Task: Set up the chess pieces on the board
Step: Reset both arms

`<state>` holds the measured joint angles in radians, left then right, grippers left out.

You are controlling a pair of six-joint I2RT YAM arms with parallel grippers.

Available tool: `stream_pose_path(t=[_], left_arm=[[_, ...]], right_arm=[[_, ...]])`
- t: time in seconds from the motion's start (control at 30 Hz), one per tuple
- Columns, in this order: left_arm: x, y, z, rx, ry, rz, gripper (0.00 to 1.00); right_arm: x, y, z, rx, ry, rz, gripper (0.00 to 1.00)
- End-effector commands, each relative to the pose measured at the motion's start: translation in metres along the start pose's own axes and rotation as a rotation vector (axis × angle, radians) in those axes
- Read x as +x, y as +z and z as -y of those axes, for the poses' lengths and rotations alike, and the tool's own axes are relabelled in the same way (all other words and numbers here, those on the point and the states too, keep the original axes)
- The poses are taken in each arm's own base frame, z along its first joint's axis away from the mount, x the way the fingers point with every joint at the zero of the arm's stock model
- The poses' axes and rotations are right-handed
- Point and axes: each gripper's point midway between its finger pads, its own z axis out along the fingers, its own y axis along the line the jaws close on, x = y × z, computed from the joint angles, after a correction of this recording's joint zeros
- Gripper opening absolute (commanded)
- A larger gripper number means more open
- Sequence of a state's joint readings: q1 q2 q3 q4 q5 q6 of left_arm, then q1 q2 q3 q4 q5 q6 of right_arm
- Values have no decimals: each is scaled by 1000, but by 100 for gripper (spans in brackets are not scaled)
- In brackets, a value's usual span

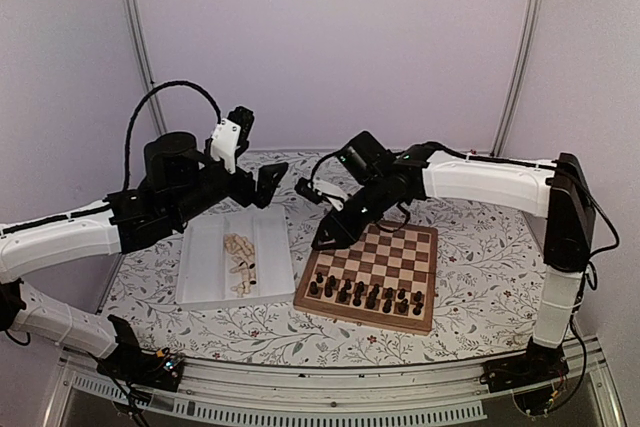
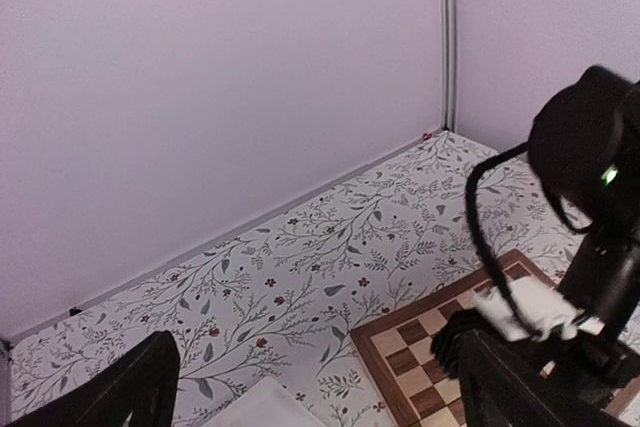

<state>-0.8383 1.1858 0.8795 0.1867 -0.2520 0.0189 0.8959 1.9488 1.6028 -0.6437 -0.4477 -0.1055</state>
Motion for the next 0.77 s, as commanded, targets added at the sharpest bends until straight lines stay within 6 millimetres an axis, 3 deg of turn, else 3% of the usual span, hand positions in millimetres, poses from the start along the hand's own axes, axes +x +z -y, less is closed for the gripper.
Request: stream_pose_path(t=[0.0,0.13,0.2,0.23,0.27,0.33,0.43,0.5,0.57,0.67,0.73], left_arm=[[-5,4,-34,-145,50,-64,99],[-6,11,-46,-144,-3,-160,99],[1,12,-58,-124,-82,-196,99],[5,10,-69,-142,-109,-207,99],[9,7,-77,-158,-121,-211,99],[10,-5,-92,-209,-122,-192,99],[13,-20,-110,-274,-113,-158,99],[18,-25,-118,-296,-105,-142,100],[29,-26,-120,-298,-83,-158,99],[37,-25,-118,-287,-58,-171,99],[41,-23,-115,-274,-56,-163,99]], right_arm=[[-24,-79,18,158,13,158,35],[-23,-149,47,411,33,315,46],[-15,-185,62,538,73,416,63],[-13,-219,68,635,94,507,80],[-4,-236,76,716,130,559,96],[9,-287,73,845,196,742,99],[19,-307,57,848,144,866,99],[30,-328,56,895,203,952,99],[37,-335,56,905,245,989,99],[44,-336,59,930,263,993,99],[44,-325,64,920,271,962,99]])
